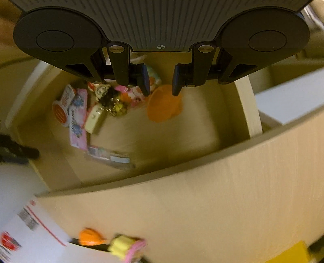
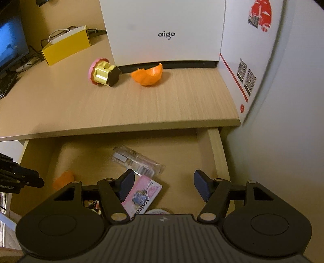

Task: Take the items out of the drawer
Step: 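Move both tools back down into the open drawer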

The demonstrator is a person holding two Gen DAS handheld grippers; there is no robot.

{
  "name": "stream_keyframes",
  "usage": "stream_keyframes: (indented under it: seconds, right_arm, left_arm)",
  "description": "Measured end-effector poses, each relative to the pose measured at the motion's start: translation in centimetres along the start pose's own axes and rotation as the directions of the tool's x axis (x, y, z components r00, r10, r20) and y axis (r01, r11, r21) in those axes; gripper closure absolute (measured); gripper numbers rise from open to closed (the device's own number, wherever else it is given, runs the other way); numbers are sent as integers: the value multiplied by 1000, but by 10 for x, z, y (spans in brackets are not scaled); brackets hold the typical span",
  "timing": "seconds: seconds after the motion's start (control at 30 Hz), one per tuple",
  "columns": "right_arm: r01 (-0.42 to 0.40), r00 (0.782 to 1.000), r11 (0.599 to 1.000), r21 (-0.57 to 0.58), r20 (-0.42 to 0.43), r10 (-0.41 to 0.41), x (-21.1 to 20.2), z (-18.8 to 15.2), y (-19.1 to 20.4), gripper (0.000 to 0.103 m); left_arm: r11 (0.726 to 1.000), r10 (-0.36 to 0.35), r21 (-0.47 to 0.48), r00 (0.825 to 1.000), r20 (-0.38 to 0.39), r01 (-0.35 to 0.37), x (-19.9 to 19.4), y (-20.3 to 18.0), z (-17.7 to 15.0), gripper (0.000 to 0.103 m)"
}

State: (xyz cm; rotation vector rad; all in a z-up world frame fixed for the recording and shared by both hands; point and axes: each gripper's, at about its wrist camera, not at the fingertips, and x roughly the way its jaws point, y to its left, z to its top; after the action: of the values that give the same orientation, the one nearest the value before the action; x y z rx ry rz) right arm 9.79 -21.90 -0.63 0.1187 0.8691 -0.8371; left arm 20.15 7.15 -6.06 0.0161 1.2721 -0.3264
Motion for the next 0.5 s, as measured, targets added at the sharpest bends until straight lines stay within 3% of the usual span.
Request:
stream_keyframes:
  seconds: [0.13,0.33,0.5]
  right_arm:
    - [-6,1000,1000,11,-9,7,0,-4,-3,37]
    - [-13,1000,999,32,-21,14,0,-11,-6,36]
    - [-8,999,999,46,-34,10,2,-15,-8,36]
  left_arm:
    - [996,63,-58,997,-36,-65,14,-2,6,77]
    - [979,56,-191,994,-96,-74,30,8,13,77]
    - [963,74,-248,989,-128,-104,42,13,15,77]
